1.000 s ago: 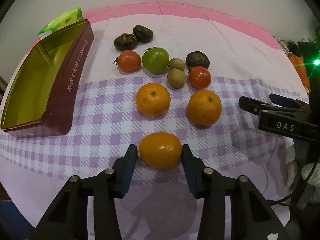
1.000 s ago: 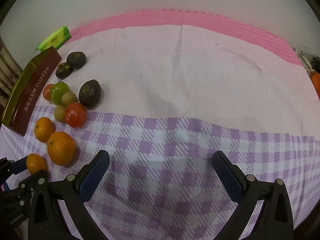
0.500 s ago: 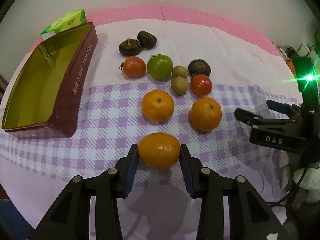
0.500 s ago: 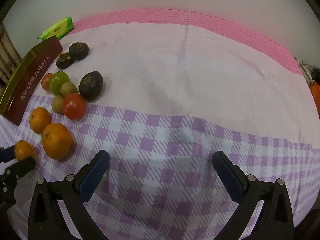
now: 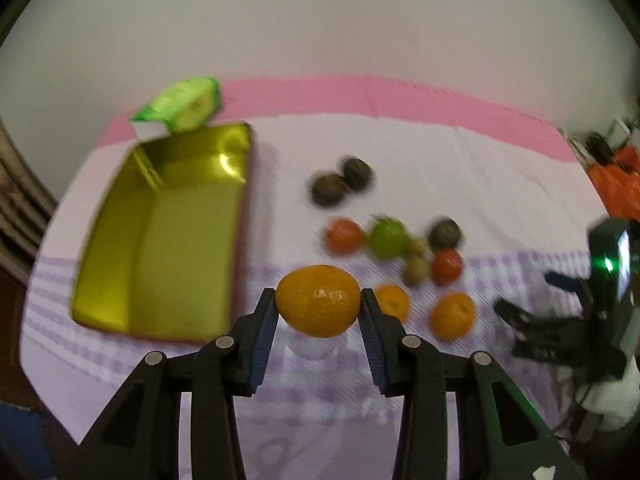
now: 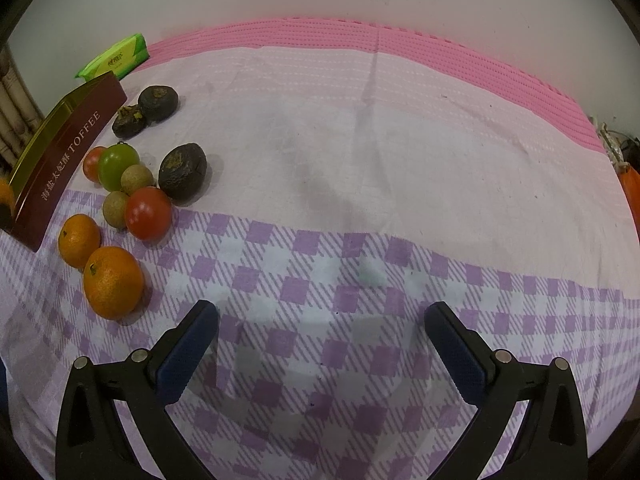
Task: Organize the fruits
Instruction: 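Reach the left gripper to the lone mandarin orange and close on it, then carry the orange into the gold tin and open the left gripper, then lift the left gripper away from the tin, then reach the right gripper to a mandarin orange and grasp it, then lower the orange into the tin beside the first and open the right gripper, then withdraw the right gripper and move the left gripper over the fruits, then close the left gripper on the remaining mandarin orange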
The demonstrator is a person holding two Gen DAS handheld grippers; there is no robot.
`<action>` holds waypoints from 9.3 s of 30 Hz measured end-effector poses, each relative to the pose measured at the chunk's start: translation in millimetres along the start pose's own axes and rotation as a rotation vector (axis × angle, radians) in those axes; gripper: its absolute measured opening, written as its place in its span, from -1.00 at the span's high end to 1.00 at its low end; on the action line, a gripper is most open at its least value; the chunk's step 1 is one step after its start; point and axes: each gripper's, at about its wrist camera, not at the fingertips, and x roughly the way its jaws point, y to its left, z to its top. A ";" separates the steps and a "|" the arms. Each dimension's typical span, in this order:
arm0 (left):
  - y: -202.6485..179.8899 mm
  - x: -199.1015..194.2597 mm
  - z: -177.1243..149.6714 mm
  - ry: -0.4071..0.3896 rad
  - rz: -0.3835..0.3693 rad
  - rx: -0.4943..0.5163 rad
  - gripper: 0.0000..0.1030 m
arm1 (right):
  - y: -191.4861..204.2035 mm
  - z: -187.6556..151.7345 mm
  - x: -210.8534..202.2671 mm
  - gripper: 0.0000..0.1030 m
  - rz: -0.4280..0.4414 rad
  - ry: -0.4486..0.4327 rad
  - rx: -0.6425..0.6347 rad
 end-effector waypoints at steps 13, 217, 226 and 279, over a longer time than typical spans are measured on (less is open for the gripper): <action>103.8 32.0 16.6 0.049 0.179 -0.092 0.28 | 0.2 -0.3 -0.4 -1.00 0.000 -0.016 0.005; 167.1 -26.6 -47.5 -0.092 0.258 -0.327 -0.98 | 85.3 104.4 -35.9 -0.48 0.102 -0.164 -0.133; 121.3 -24.3 -41.5 -0.118 0.204 -0.147 -0.98 | -2.0 56.5 3.6 -0.59 0.009 -0.047 0.020; -52.2 81.6 -14.2 0.096 -0.070 0.111 0.32 | -12.2 25.3 12.4 -1.00 -0.043 -0.171 0.079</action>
